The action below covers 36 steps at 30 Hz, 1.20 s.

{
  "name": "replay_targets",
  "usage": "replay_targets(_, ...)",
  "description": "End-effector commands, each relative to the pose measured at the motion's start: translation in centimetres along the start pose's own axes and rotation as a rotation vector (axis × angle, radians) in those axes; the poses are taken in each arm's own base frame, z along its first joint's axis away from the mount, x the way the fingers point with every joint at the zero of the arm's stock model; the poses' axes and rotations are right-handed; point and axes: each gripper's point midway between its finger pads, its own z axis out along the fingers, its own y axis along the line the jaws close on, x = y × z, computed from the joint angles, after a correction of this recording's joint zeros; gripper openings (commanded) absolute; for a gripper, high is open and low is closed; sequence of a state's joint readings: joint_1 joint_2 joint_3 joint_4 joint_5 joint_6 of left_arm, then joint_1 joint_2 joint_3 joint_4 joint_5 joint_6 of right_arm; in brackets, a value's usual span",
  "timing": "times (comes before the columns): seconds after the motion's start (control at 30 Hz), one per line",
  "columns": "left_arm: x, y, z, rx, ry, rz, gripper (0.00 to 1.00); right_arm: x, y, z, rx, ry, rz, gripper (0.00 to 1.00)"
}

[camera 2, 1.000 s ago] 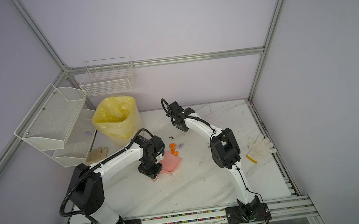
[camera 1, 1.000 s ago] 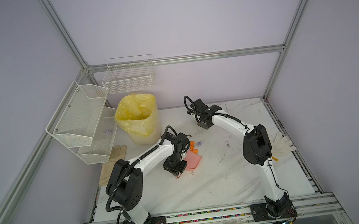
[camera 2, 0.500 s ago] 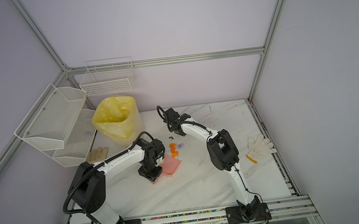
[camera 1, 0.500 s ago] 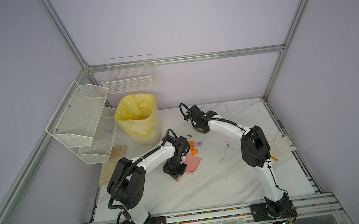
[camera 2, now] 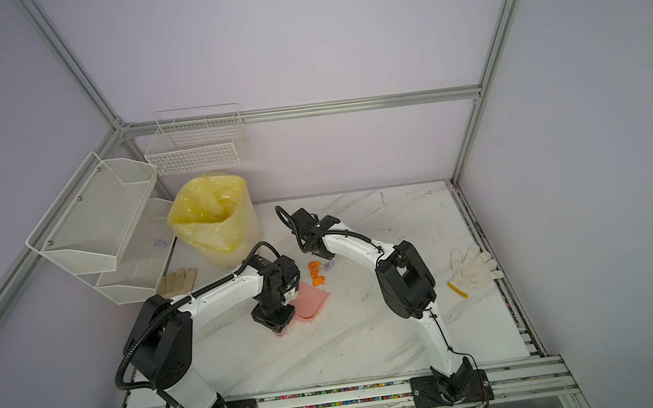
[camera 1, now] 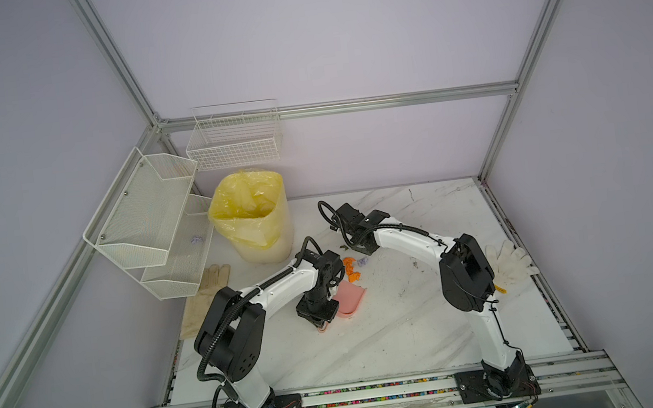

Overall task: Sweep away the paper scraps from the table
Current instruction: 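Sweep the scraps toward the pink dustpan with the right gripper's green brush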

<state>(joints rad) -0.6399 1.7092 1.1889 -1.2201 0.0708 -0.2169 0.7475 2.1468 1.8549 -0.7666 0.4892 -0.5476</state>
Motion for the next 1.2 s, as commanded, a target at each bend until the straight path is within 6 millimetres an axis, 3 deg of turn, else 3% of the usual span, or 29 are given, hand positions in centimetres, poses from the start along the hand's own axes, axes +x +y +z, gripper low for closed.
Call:
replay_targets(0.0, 0.6, 0.4, 0.0, -0.016, -0.005, -0.007, 0.00, 0.4, 2.0, -1.7, -0.091, -0.024, 0.012, 0.00)
replay_targets(0.7, -0.6, 0.3, 0.3, 0.009, -0.018, -0.018, 0.00, 2.1, 3.8, -3.1, -0.185, -0.004, 0.110, 0.00)
replay_targets(0.93, -0.8, 0.8, 0.8, -0.003, -0.009, -0.030, 0.00, 2.4, 4.8, -4.8, -0.225, -0.039, 0.114, 0.00)
replay_targets(1.17, -1.4, 0.9, 0.8, 0.022, -0.020, -0.049, 0.00, 3.5, 5.9, -5.3, -0.224, -0.003, 0.089, 0.00)
